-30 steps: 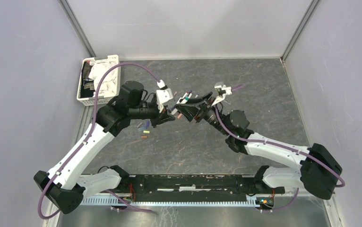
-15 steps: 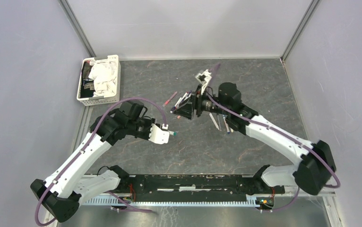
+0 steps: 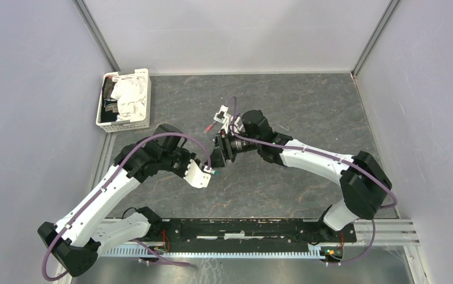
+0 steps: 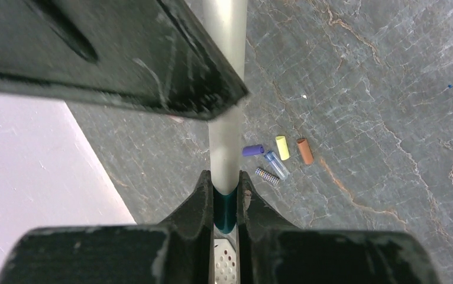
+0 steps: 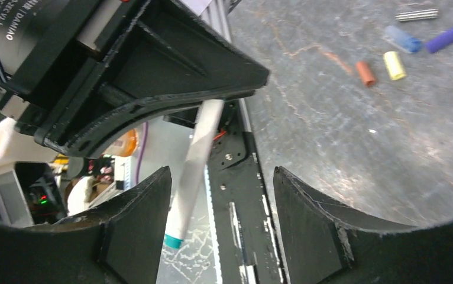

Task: Open the pen caps
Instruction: Pick up the pen from the center of the board, then open the pen cap from the pen.

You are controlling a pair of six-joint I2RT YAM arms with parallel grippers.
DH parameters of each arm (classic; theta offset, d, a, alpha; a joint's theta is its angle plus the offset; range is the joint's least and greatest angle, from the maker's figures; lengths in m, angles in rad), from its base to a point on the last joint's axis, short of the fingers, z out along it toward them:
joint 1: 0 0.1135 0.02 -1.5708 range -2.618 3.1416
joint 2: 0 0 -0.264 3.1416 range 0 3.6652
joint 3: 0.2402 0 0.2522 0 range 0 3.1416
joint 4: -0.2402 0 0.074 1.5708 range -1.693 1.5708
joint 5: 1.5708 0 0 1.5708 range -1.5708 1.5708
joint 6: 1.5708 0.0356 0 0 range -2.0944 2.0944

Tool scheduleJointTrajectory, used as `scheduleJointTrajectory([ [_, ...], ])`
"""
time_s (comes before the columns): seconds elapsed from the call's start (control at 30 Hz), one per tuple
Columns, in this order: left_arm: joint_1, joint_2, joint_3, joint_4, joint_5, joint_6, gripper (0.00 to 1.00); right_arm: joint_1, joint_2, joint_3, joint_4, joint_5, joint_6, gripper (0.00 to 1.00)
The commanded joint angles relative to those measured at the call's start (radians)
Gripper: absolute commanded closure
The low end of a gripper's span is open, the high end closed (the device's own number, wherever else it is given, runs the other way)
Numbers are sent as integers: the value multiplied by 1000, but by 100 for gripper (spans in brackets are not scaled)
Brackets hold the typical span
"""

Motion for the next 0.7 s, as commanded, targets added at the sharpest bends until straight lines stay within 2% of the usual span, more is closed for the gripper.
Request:
scheduleJointTrajectory([
  [0.0,-14,1,-10,9,-27,60,98,24,44,45,125,-59,89,32],
  [0.1,-21,-3,-15,12,-36,64,98,38,76,53,175,-68,129,35],
  [0.2,-25,-3,-15,15,-36,64,98,57,109,81,166,-76,128,42],
  [0.3,-29,-3,-11,16,-32,65,98,59,142,103,158,-88,131,58],
  [0.33,-30,-3,-10,18,-32,65,98,58,153,110,157,-98,135,61],
  [0.53,-35,1,-12,24,-39,55,98,59,177,103,250,-155,191,70],
  [0.6,-36,3,-13,28,-49,47,98,59,172,90,263,-167,194,77],
  [0.67,-37,4,-11,34,-54,28,98,56,161,74,249,-169,168,89],
])
